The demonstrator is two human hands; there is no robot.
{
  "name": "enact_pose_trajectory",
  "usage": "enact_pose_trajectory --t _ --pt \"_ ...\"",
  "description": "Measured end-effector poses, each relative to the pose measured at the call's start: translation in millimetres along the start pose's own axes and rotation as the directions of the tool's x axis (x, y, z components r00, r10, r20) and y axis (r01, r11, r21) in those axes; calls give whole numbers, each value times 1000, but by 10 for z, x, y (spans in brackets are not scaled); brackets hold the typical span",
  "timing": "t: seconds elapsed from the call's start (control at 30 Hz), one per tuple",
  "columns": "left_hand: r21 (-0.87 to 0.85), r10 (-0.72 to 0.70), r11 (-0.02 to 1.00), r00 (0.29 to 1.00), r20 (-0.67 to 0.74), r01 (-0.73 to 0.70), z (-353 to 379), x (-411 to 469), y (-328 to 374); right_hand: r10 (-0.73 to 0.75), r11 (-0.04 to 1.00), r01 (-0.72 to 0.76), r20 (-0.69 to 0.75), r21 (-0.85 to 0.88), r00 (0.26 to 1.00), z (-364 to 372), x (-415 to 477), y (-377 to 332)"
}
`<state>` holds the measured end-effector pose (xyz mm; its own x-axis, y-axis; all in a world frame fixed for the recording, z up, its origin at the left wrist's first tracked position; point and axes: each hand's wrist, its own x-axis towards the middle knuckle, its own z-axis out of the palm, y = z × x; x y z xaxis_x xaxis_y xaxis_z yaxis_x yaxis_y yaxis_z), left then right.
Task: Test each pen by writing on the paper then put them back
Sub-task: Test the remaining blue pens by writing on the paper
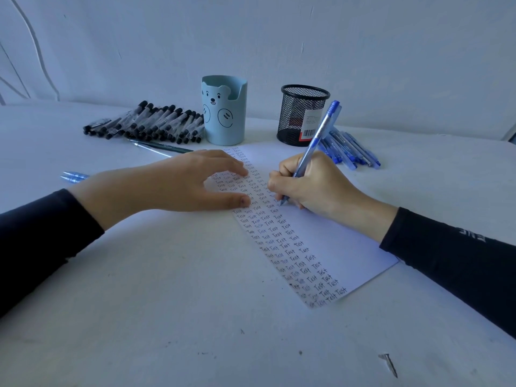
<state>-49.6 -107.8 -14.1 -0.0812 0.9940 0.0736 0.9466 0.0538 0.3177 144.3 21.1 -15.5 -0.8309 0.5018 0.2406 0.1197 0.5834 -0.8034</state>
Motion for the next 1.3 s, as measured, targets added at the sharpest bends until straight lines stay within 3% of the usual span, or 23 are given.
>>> enact_pose_trajectory --t 0.83,1.1,1.3 --pt "10 -6 1000 1000 11 6 -1 4 -1 -4 1000 2 -52 -20 999 7 -4 4" --pt "4 -15 1000 1000 9 15 3 -22 9 196 931 -161 -75 328 978 -129 57 -76" --pt "27 -13 1000 1000 4 13 -6 -27 52 353 686 -325 93 651 931 -273 111 -80"
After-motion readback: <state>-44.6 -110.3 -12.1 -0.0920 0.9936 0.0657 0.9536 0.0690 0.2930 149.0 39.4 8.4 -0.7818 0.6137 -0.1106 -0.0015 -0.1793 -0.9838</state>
